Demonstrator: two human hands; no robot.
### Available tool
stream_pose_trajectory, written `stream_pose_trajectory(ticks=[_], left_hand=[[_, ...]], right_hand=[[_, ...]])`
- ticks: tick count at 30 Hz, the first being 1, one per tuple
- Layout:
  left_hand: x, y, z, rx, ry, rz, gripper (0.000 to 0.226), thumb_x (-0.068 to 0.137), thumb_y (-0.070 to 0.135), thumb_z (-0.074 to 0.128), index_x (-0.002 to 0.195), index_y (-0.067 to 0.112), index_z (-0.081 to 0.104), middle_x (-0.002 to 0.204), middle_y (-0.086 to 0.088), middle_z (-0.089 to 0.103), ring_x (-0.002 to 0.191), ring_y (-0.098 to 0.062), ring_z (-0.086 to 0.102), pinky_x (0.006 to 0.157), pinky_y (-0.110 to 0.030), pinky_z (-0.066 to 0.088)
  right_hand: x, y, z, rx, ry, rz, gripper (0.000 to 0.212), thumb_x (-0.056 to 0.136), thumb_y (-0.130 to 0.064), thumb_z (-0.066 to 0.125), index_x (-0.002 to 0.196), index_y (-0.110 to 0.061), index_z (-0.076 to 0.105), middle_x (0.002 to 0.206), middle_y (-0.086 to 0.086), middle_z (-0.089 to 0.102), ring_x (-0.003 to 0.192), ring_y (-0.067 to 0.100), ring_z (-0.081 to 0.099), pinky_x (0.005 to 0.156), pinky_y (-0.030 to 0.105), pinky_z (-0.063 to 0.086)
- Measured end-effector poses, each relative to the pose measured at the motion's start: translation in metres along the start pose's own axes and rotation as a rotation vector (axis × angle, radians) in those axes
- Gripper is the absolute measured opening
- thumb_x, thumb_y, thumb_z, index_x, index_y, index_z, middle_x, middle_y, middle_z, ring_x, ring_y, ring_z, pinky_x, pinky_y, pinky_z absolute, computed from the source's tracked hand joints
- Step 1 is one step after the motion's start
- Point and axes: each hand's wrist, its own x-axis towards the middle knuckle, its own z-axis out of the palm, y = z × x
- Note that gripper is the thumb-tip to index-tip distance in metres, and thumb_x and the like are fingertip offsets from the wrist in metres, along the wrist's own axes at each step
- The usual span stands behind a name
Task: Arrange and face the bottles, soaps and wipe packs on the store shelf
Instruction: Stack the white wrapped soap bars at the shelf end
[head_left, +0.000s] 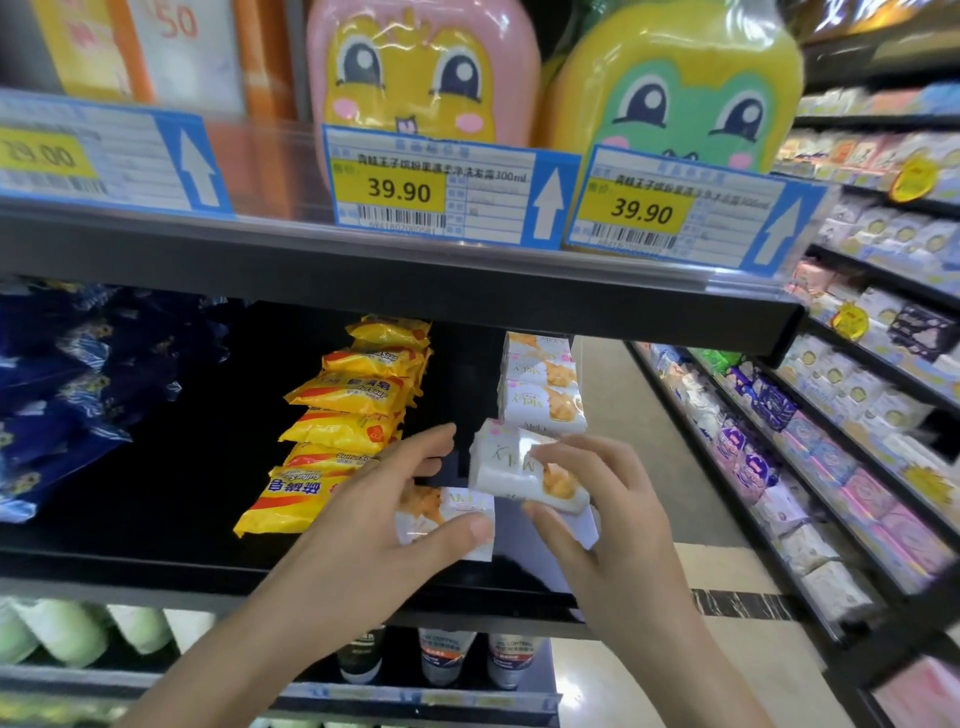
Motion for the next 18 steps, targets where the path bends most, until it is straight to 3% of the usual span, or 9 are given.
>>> stream_pose_trajectory(ticks=[3,6,8,10,13,16,18], left_hand=[[-0.003,0.005,0.002,-0.216,0.016,-0.011,0.08,0.076,0.059,0.08,0.146,0.05,0.042,0.131,0.033,0.06,0.121,0.005,0.06,0.097,-0.019,0.05],[-0.008,0.006,0.004,-0.397,0.037,-0.029,0.054,0.078,0.036,0.087,0.125,0.046,0.063,0.124,0.014,0.07,0.102,-0.016,0.075,0.089,-0.036,0.06],[-0.011,0.006,0.004,-0.53,0.043,-0.048,0.047,0.074,0.022,0.085,0.117,0.036,0.069,0.12,0.006,0.073,0.1,-0.022,0.076,0.086,-0.035,0.063],[-0.015,0.005,0.004,-0.61,0.053,-0.064,0.047,0.07,0.015,0.082,0.113,0.031,0.072,0.117,0.003,0.076,0.099,-0.024,0.076,0.084,-0.028,0.062],[-0.019,0.005,0.004,-0.651,0.042,-0.045,0.047,0.07,0.012,0.081,0.109,0.036,0.073,0.117,0.0,0.076,0.1,-0.026,0.076,0.085,-0.028,0.062],[-0.023,0.003,0.005,-0.638,0.029,-0.031,0.049,0.07,0.011,0.082,0.11,0.038,0.072,0.12,0.0,0.075,0.102,-0.026,0.076,0.086,-0.03,0.062],[-0.024,0.002,0.004,-0.638,0.017,-0.034,0.049,0.072,0.013,0.086,0.111,0.039,0.071,0.122,0.001,0.074,0.104,-0.027,0.076,0.087,-0.03,0.062]], right_hand=[[-0.011,-0.015,-0.002,0.025,0.009,-0.072,0.04,0.086,-0.022,0.077,0.124,-0.031,0.068,0.134,-0.009,0.048,0.128,0.013,0.053,0.102,0.013,0.039],[-0.02,-0.027,-0.001,0.058,0.059,-0.145,0.039,0.085,-0.025,0.08,0.123,-0.026,0.07,0.136,-0.003,0.048,0.126,0.016,0.055,0.101,0.012,0.042],[-0.023,-0.032,-0.002,0.109,0.104,-0.133,0.049,0.084,-0.029,0.079,0.13,-0.024,0.065,0.139,0.0,0.046,0.131,0.019,0.053,0.102,0.021,0.047],[-0.025,-0.033,-0.005,0.197,0.099,-0.062,0.071,0.08,-0.027,0.083,0.144,-0.022,0.052,0.145,0.0,0.045,0.137,0.024,0.05,0.104,0.033,0.051],[-0.029,-0.031,-0.009,0.337,-0.032,0.05,0.095,0.078,-0.013,0.088,0.155,-0.031,0.035,0.148,-0.008,0.049,0.136,0.023,0.052,0.105,0.036,0.052],[-0.028,-0.034,-0.013,0.441,-0.13,0.14,0.089,0.079,-0.002,0.086,0.146,-0.043,0.045,0.136,-0.006,0.061,0.121,0.022,0.063,0.092,0.027,0.057],[-0.027,-0.036,-0.015,0.469,-0.137,0.175,0.081,0.078,0.0,0.086,0.138,-0.042,0.053,0.127,0.0,0.066,0.113,0.024,0.067,0.085,0.028,0.06]])
